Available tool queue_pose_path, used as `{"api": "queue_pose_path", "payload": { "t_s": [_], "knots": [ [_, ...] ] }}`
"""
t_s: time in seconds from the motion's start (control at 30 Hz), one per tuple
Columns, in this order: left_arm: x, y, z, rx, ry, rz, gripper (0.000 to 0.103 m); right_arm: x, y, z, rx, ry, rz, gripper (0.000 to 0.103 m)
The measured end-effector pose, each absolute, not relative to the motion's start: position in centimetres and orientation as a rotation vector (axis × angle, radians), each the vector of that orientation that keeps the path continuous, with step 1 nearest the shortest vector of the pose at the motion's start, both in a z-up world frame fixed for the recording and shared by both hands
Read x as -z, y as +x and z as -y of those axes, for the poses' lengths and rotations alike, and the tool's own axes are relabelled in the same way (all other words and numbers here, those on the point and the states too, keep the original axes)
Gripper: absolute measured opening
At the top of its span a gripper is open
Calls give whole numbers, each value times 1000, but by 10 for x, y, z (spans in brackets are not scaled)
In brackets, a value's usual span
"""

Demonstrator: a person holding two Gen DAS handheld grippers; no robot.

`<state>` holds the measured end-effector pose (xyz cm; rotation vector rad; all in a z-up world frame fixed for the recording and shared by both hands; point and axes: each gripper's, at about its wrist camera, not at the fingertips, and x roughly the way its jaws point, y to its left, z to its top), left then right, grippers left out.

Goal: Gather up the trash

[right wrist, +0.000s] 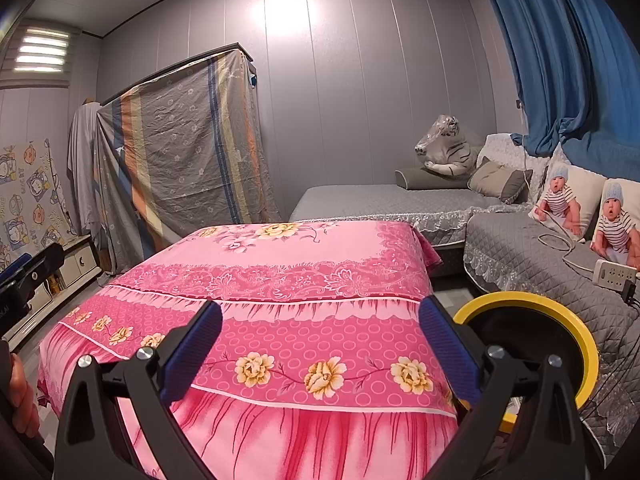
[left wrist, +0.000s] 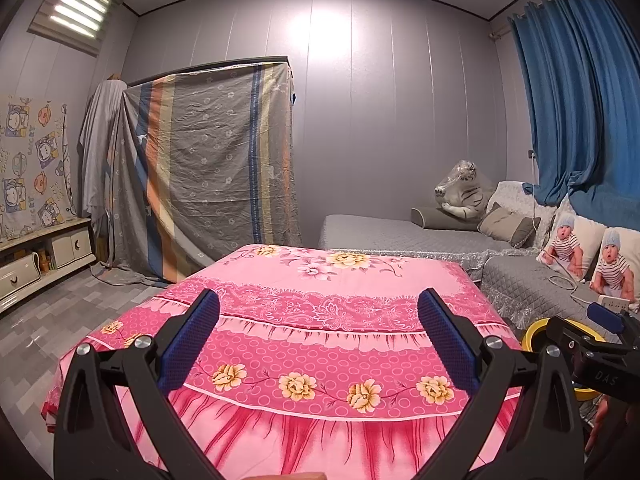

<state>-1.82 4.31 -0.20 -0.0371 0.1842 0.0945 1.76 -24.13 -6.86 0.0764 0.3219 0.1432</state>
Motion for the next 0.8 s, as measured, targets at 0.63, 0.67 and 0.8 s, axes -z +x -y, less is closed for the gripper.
{"api": "queue_pose_path", "payload": {
  "t_s": [0.63, 0.67, 0.8],
  "knots": [
    [4, -15, -44, -89, -49, -192, 95, 71, 20, 240, -140, 79, -330, 95],
    [4, -15, -44, -88, -50, -193, 95, 72, 20, 240, -140, 80, -331, 95],
    [5, -15, -44, -87, -51, -195, 95, 72, 19, 240, -139, 79, -332, 95]
  ]
}}
